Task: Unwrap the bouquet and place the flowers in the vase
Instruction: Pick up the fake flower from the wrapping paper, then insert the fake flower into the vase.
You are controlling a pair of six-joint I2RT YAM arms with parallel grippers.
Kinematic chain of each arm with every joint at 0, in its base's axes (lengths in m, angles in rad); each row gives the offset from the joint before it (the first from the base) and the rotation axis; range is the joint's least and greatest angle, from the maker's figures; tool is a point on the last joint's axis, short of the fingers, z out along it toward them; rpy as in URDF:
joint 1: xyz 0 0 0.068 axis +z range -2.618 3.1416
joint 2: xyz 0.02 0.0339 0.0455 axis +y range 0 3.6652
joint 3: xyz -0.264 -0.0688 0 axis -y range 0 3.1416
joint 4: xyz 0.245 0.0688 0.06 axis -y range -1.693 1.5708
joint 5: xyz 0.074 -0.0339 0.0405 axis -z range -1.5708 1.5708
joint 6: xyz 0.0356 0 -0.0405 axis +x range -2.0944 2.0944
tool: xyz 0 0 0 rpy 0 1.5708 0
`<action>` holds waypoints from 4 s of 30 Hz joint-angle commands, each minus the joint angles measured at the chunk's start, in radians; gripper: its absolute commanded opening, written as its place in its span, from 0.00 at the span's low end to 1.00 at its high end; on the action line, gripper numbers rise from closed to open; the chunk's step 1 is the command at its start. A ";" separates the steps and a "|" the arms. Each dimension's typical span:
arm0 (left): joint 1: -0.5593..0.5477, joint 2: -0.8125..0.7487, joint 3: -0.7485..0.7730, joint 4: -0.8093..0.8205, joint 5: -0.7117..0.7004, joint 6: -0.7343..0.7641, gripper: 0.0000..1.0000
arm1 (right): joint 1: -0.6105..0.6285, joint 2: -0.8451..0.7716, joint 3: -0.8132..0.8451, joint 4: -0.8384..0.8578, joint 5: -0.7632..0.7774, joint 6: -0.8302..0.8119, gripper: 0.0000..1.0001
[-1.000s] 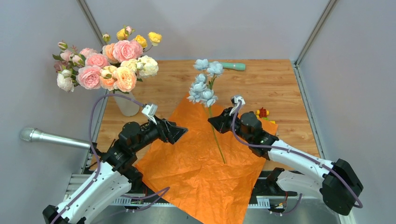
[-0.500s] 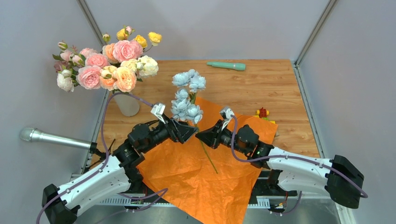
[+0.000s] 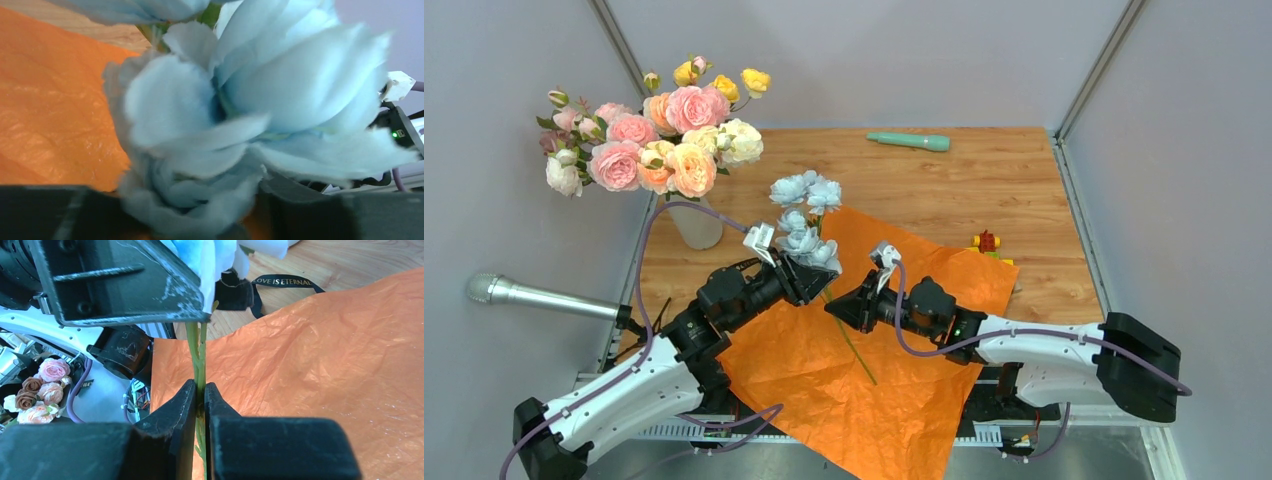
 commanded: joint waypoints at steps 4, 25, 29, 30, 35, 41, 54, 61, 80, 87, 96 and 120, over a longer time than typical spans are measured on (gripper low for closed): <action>-0.016 -0.010 0.016 -0.007 -0.014 -0.002 0.27 | 0.050 0.033 0.073 0.045 0.053 -0.027 0.00; -0.017 -0.033 0.014 -0.041 -0.055 0.042 0.00 | 0.077 0.036 0.098 -0.036 0.141 -0.040 0.13; -0.017 -0.043 0.016 -0.044 -0.065 0.059 0.00 | 0.077 0.009 0.088 -0.059 0.165 -0.052 0.28; -0.017 -0.045 0.016 -0.046 -0.070 0.066 0.00 | 0.076 0.001 0.085 -0.066 0.172 -0.055 0.32; -0.017 -0.061 0.022 -0.055 -0.086 0.125 0.00 | 0.075 -0.032 0.073 -0.088 0.196 -0.066 0.52; -0.017 -0.085 0.035 -0.080 -0.101 0.227 0.00 | 0.075 -0.056 0.065 -0.124 0.213 -0.082 0.74; -0.015 -0.186 0.113 -0.222 -0.175 0.572 0.00 | 0.071 -0.160 0.012 -0.223 0.328 -0.110 0.96; -0.012 -0.226 0.177 -0.299 -0.200 0.757 0.00 | 0.047 -0.262 -0.050 -0.256 0.390 -0.096 1.00; 0.021 -0.137 0.403 -0.431 -0.246 0.983 0.00 | -0.014 -0.556 -0.147 -0.424 0.549 -0.117 1.00; 0.214 0.026 0.529 -0.437 -0.042 1.020 0.00 | -0.023 -0.602 -0.138 -0.475 0.574 -0.153 1.00; 0.337 0.210 0.710 -0.468 -0.030 1.164 0.00 | -0.028 -0.684 -0.190 -0.493 0.581 -0.145 1.00; 0.633 0.294 0.782 -0.227 0.065 1.180 0.00 | -0.034 -0.992 -0.256 -0.665 0.588 -0.119 1.00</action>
